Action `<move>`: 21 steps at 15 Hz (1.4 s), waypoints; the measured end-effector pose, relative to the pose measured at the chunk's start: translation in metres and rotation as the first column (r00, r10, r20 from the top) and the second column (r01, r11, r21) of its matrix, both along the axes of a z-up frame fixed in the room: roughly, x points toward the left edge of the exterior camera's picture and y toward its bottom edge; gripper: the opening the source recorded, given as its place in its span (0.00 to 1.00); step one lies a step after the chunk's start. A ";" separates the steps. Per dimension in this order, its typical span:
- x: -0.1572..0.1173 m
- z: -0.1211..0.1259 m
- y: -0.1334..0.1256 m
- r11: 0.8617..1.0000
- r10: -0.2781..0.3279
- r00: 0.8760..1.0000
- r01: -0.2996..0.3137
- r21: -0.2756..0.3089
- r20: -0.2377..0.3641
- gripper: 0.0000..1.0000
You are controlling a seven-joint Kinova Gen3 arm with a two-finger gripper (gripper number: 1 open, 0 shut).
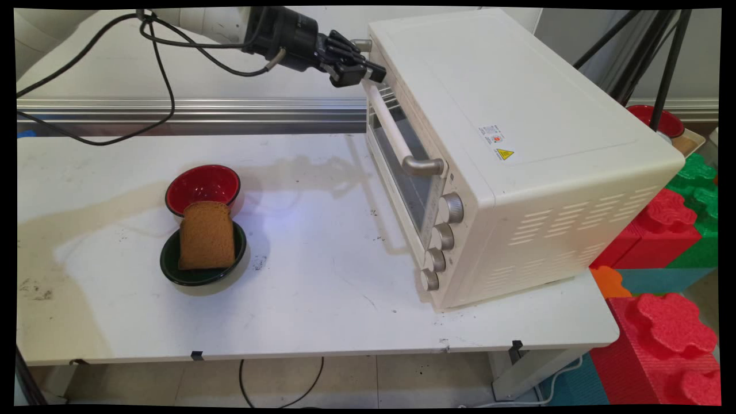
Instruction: Open the oven
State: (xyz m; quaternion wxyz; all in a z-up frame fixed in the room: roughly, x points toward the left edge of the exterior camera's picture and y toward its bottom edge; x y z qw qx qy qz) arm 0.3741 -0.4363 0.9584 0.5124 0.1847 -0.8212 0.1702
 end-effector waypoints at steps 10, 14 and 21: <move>0.003 -0.010 -0.007 1.000 -0.010 0.999 0.009 0.012 0.041 0.00; 0.014 -0.012 -0.003 1.000 -0.017 0.998 0.016 0.016 0.058 0.00; 0.038 -0.021 0.011 0.999 -0.039 0.995 0.036 0.035 0.089 0.00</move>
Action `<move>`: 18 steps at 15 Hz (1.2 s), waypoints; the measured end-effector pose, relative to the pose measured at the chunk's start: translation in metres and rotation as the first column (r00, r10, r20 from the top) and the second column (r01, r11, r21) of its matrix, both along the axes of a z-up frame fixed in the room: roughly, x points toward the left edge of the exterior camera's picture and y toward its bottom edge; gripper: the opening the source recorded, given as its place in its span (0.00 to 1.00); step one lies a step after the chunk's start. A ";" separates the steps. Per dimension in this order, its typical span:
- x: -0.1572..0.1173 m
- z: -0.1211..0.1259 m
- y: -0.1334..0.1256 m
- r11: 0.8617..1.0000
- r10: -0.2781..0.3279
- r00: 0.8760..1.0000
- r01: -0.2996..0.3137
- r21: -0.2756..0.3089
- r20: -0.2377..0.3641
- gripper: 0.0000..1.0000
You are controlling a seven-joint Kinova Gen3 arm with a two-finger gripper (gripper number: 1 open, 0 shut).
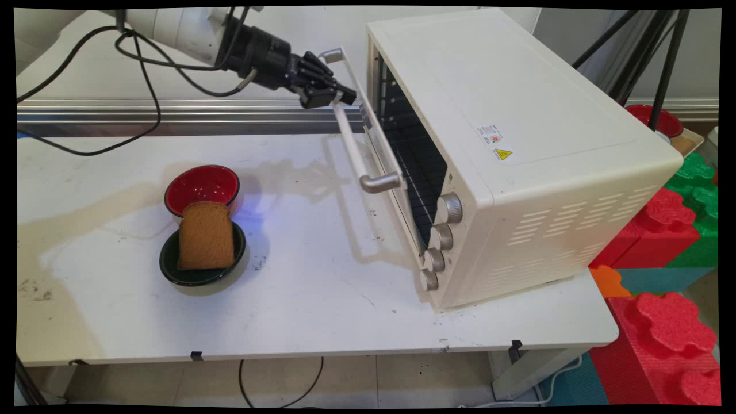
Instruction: Open the oven
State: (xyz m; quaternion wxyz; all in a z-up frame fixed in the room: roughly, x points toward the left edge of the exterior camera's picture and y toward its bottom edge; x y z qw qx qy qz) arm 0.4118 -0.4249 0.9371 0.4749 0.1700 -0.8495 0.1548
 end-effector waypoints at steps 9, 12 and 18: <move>0.028 -0.032 0.028 0.997 0.021 0.999 -0.024 0.076 0.040 0.00; 0.034 -0.047 0.036 0.993 0.041 0.998 -0.046 0.109 0.051 0.00; 0.042 -0.073 0.046 0.983 0.074 0.995 -0.085 0.163 0.073 0.00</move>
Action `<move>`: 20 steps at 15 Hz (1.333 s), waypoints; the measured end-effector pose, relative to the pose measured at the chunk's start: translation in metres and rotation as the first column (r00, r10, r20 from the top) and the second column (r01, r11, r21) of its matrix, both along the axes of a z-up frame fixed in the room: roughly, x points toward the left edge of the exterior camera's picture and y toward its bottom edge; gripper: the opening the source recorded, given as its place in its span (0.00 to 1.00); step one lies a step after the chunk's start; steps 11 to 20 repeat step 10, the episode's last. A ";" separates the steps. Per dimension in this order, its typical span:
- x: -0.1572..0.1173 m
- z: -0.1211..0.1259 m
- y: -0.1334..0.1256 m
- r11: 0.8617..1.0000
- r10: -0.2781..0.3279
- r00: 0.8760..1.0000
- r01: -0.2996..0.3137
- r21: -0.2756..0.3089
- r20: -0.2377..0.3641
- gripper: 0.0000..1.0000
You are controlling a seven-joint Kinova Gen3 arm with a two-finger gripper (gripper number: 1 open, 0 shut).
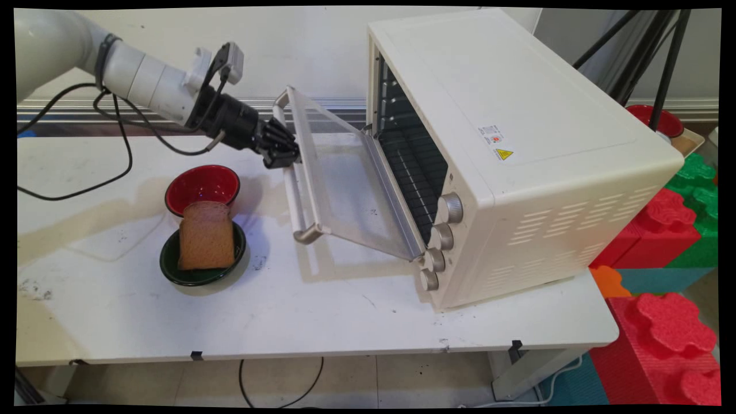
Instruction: Open the oven
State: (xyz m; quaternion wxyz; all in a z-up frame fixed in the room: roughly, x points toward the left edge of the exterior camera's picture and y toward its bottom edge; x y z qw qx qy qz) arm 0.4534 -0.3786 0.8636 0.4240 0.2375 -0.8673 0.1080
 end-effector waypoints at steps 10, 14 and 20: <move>0.030 -0.041 0.025 0.997 0.026 0.999 -0.030 0.077 0.044 0.00; 0.030 -0.041 0.025 0.997 0.026 0.999 -0.030 0.077 0.044 0.00; 0.030 -0.041 0.025 0.997 0.026 0.999 -0.030 0.077 0.044 0.00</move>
